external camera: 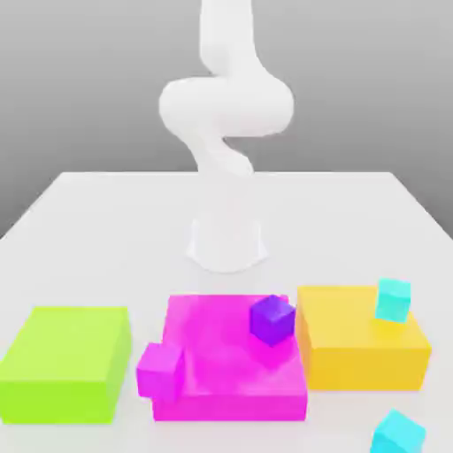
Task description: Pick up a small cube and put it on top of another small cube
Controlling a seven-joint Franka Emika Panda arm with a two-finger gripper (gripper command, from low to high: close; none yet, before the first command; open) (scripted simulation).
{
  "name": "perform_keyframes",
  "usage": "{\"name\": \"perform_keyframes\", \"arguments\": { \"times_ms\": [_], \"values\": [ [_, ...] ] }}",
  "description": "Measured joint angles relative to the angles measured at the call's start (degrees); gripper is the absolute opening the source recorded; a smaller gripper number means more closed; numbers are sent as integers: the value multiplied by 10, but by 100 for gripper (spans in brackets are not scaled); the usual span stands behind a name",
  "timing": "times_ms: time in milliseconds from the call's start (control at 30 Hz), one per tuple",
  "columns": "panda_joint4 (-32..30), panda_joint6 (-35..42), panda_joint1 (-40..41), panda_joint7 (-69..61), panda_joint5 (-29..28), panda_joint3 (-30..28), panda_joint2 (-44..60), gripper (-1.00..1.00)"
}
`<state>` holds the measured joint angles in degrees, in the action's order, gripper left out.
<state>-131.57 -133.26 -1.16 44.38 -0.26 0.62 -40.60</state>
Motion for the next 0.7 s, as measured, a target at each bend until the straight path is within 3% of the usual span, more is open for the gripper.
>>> {"name": "perform_keyframes", "arguments": {
  "times_ms": [700],
  "values": [
    [18, -124, -91, -111, -37, 68, 440, 0]
  ]
}}
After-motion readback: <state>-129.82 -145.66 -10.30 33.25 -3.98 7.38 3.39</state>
